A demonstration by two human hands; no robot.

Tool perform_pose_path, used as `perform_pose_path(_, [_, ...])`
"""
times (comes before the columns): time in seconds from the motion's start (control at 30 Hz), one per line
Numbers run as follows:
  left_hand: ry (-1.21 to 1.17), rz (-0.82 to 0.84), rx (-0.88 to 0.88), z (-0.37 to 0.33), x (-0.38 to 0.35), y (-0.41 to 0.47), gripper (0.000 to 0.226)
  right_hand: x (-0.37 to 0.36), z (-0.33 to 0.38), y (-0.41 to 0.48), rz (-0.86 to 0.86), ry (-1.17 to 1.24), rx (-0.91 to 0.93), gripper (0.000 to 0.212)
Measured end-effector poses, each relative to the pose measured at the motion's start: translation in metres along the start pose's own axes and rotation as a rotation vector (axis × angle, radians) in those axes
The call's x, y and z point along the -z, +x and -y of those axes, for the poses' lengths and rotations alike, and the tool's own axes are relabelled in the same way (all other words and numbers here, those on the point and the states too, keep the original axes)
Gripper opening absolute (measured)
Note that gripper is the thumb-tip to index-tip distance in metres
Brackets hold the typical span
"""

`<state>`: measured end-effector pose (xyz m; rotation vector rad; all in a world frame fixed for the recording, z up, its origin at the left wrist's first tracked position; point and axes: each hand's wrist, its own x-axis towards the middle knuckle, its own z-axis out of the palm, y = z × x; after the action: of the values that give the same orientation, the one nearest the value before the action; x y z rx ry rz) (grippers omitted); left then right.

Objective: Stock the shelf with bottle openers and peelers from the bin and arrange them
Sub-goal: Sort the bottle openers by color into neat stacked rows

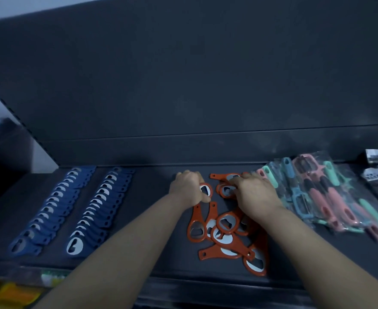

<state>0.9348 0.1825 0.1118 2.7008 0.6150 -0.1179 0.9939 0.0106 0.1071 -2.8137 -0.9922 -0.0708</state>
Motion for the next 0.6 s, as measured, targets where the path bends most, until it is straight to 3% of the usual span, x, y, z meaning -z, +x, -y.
perform_pose_path(0.1, [-0.132, -0.135, 0.002, 0.006, 0.008, 0.002, 0.019, 0.0, 0.005, 0.009, -0.003, 0.015, -0.01, 0.043])
perform_pose_path(0.23, [-0.383, -0.353, 0.027, 0.017, 0.028, -0.002, 0.016, 0.005, 0.021, 0.023, 0.018, 0.048, 0.038, 0.04])
perform_pose_path(0.3, [-0.386, -0.371, 0.031, 0.029, 0.035, -0.005, 0.021, 0.004, 0.033, 0.026, 0.083, 0.122, 0.162, 0.037])
perform_pose_path(0.43, [-0.267, -0.396, 0.062, 0.057, 0.039, -0.009, 0.011, 0.002, 0.053, 0.024, 0.398, 0.239, 0.441, 0.039])
perform_pose_path(0.6, [-0.388, -0.422, 0.148, 0.081, 0.032, -0.009, 0.017, 0.004, 0.061, 0.029, 0.416, 0.124, 0.424, 0.027])
